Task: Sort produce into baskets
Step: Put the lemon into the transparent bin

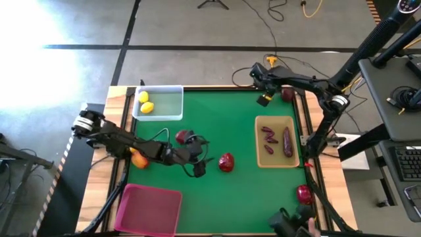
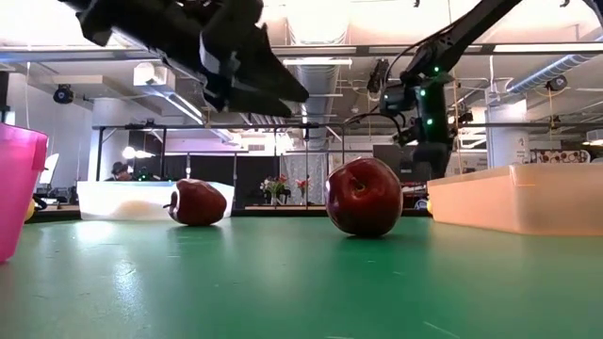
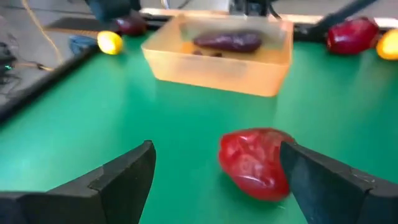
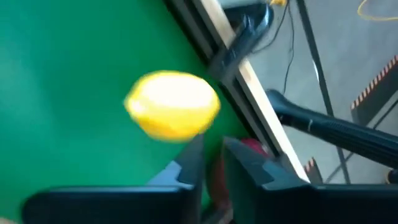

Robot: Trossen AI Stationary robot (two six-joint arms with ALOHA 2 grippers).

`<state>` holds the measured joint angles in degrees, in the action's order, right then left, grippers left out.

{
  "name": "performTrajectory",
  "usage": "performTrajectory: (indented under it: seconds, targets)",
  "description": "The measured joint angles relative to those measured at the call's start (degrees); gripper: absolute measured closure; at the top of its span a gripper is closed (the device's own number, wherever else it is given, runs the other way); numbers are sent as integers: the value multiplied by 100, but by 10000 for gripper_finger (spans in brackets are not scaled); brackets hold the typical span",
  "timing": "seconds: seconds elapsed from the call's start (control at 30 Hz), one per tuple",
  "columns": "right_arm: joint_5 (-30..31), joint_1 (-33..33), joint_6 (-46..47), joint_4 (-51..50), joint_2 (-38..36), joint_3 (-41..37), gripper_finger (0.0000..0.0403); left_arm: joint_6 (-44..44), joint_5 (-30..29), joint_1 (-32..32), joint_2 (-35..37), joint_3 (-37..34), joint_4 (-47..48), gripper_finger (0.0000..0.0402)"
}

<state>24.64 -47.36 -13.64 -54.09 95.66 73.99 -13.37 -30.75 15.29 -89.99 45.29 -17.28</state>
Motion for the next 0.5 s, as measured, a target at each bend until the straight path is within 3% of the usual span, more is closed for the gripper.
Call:
performTrajectory:
  seconds: [0.27,0.4,0.5]
  targets:
    - [1,-513,-1195,-167,348,145,210,-114,91,-131,-564,459,-6,78]
    - [84,-703,-1751,-357,802,138,180,-737,812,-179,-668,419,-4,78]
    - [105,-744,-1757,-375,1150,183,176,-1133,923,-195,-700,308,42,78]
